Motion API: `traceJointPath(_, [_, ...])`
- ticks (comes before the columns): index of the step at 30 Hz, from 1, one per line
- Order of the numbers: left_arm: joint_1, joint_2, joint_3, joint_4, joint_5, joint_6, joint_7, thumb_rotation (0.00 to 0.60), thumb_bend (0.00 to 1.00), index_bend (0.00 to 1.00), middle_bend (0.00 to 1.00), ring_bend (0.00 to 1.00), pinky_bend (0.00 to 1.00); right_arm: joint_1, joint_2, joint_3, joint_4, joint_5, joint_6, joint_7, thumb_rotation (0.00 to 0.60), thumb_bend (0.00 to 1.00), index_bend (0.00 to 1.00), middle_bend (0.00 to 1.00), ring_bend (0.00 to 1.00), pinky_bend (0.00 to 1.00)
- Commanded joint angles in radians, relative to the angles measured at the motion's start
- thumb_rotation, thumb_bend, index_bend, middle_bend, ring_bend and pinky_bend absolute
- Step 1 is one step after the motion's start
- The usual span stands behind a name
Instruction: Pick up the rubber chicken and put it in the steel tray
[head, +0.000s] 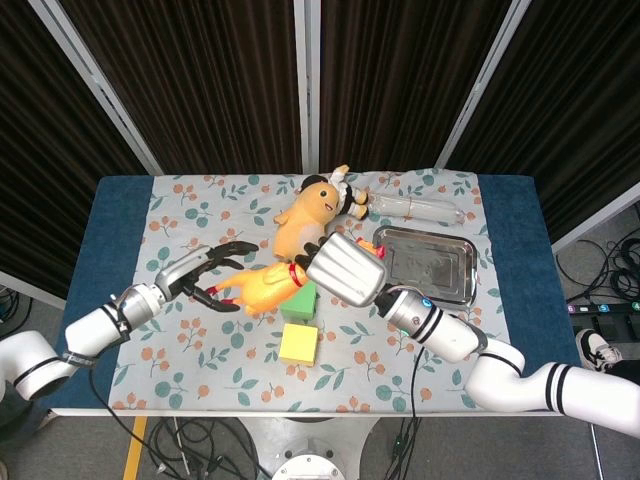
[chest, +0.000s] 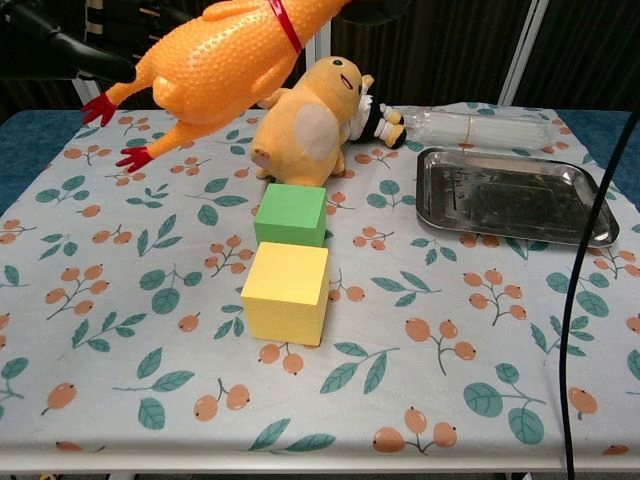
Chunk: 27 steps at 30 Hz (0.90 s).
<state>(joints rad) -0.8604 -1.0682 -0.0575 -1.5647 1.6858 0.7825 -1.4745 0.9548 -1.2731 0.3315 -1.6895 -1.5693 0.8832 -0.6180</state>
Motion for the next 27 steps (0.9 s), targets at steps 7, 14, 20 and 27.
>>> traceJointPath(7, [-0.035, -0.018, 0.017, -0.015, -0.023, -0.002, 0.013, 0.600, 0.02, 0.21, 0.18, 0.12, 0.21, 0.070, -0.034, 0.020, 0.012, 0.088, -0.042, -0.105, 0.600, 0.15, 0.99, 0.80, 0.75, 1.00])
traceJointPath(14, [-0.059, -0.022, 0.021, -0.021, -0.056, -0.024, 0.006, 0.600, 0.02, 0.21, 0.18, 0.12, 0.22, 0.098, -0.053, 0.012, 0.013, 0.124, -0.038, -0.140, 0.600, 0.15, 0.99, 0.80, 0.75, 1.00])
traceJointPath(20, [-0.074, -0.026, 0.025, -0.014, -0.092, -0.057, 0.025, 0.600, 0.08, 0.24, 0.24, 0.20, 0.32, 0.110, -0.062, 0.000, 0.011, 0.140, -0.020, -0.153, 0.600, 0.15, 0.99, 0.80, 0.75, 1.00])
traceJointPath(27, [-0.059, -0.049, 0.002, -0.009, -0.205, -0.084, 0.120, 0.600, 0.34, 0.48, 0.50, 0.47, 0.57, 0.118, -0.062, -0.013, -0.002, 0.153, -0.004, -0.155, 0.600, 0.15, 0.99, 0.80, 0.75, 1.00])
